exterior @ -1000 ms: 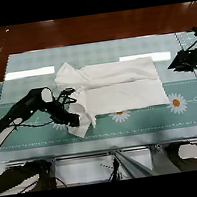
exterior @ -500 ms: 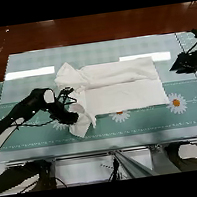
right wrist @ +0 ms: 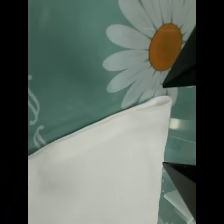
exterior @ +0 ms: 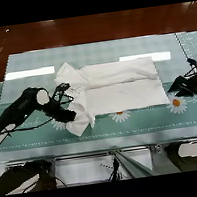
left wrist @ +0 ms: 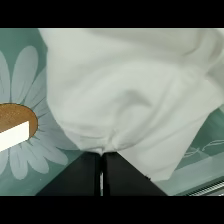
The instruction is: Fold the shirts.
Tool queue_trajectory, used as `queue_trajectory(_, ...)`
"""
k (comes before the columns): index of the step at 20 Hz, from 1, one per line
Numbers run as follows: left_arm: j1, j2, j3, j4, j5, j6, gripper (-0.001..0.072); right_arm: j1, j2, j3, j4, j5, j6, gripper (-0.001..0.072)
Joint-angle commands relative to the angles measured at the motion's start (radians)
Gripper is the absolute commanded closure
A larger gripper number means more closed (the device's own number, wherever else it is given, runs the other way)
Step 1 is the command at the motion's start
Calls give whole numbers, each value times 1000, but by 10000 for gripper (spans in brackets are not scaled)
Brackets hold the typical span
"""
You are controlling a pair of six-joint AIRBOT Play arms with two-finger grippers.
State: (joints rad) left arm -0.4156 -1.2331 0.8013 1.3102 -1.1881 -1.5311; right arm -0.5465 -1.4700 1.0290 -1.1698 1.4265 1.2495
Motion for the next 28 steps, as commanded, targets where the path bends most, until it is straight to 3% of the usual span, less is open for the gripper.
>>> queue_trajectory(1, 0, 12, 1, -1, 23, 0, 688, 24, 1, -81, 8, -85, -15, 177)
queue_trajectory(5, 0, 12, 2, -17, 29, 0, 689, 95, 0, -166, 10, -193, 40, 178)
queue_trajectory(6, 0, 12, 2, -19, 34, 0, 688, 111, 0, -183, 14, -214, 48, 216)
queue_trajectory(8, 0, 12, 8, -19, 58, 0, 688, 153, 0, -190, 17, -225, 46, 461)
queue_trajectory(9, 0, 12, 22, -19, 67, 0, 688, 169, 1, -184, 18, -225, 37, 643)
queue_trajectory(10, 0, 14, 51, -19, 72, 0, 689, 179, 1, -169, 23, -214, 35, 685)
queue_trajectory(14, 33, 85, 279, -18, 80, 0, 688, 182, 80, -16, 232, -102, -69, 685)
queue_trajectory(18, 123, 214, 616, -19, 110, 26, 688, 182, 290, 242, 428, -154, -115, 685)
queue_trajectory(23, 246, 377, 957, -19, 184, 26, 688, 182, 585, 508, 404, -388, -69, 686)
queue_trajectory(28, 259, 588, 1013, -18, 536, 28, 688, 182, 780, 660, 246, -500, 76, 686)
